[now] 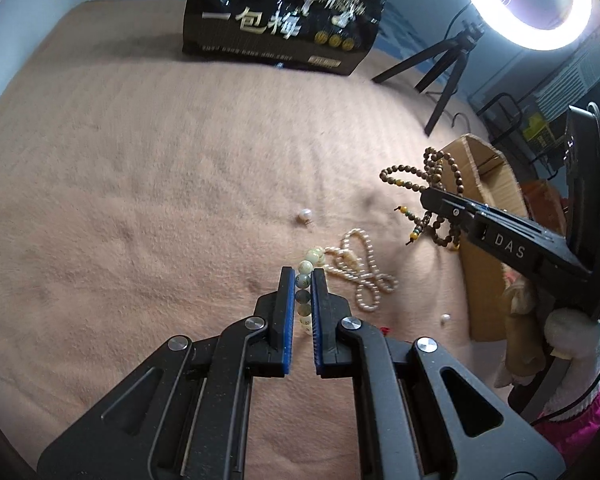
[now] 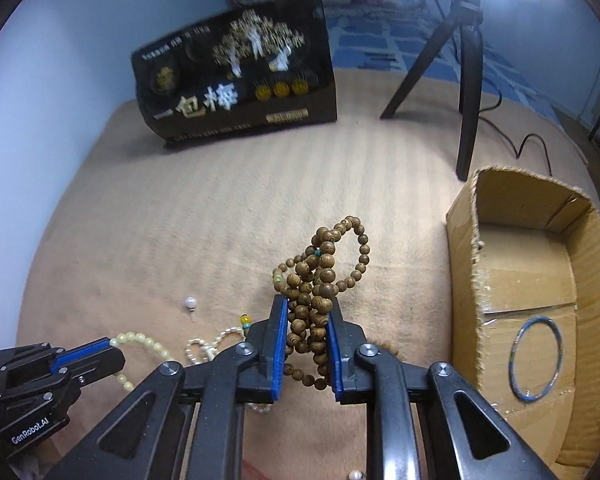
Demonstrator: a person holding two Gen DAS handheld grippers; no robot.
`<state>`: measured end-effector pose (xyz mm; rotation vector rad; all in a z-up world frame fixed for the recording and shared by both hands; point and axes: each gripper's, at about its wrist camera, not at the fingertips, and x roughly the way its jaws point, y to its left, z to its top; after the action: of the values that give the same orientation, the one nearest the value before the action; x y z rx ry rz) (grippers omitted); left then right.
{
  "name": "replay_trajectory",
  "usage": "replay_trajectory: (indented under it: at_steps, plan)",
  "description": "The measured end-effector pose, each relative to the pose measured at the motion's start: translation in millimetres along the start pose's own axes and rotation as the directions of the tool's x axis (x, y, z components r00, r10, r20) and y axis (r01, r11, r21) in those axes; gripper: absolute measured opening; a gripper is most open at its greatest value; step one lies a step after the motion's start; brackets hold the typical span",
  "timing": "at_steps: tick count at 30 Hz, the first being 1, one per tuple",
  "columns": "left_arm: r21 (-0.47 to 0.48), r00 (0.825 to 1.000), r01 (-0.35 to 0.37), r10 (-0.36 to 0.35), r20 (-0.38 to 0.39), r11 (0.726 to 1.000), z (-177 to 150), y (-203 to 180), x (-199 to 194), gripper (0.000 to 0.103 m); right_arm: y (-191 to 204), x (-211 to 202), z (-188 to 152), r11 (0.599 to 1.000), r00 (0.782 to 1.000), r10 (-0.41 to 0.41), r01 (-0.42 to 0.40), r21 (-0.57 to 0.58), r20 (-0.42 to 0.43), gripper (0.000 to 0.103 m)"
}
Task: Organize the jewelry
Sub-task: 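Lift both bead strands into the box and open the left tool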
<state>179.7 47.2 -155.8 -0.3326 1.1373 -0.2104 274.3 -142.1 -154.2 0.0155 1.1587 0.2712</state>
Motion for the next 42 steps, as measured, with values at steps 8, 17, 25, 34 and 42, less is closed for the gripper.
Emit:
replay_trajectory:
  at_steps: [8,17,25,34,42]
  plan:
    - [-0.006,0.997,0.053,-0.052,0.056,0.999,2,-17,-28,0.005,4,-44,-2,1.0,0.997,0.017,-0.016,-0.023,0.074,0.016]
    - [0.023,0.986,0.122,-0.123,0.109,0.992,10,-48,-48,0.005,-6,-89,-11,0.999,0.99,0.022,-0.019,-0.026,0.142,0.016]
    - [0.083,0.974,0.179,-0.188,0.123,0.98,17,-89,-50,0.005,-36,-127,-20,1.0,0.98,-0.012,0.013,0.0,0.197,0.016]
    - [0.167,0.965,0.223,-0.241,0.1,0.961,12,-140,-39,0.005,-85,-152,-31,0.996,0.974,-0.077,0.063,0.07,0.214,0.016]
    - [0.219,0.957,0.259,-0.28,0.074,0.941,13,-182,-20,0.005,-117,-156,-42,0.988,0.973,-0.127,0.107,0.114,0.193,0.016]
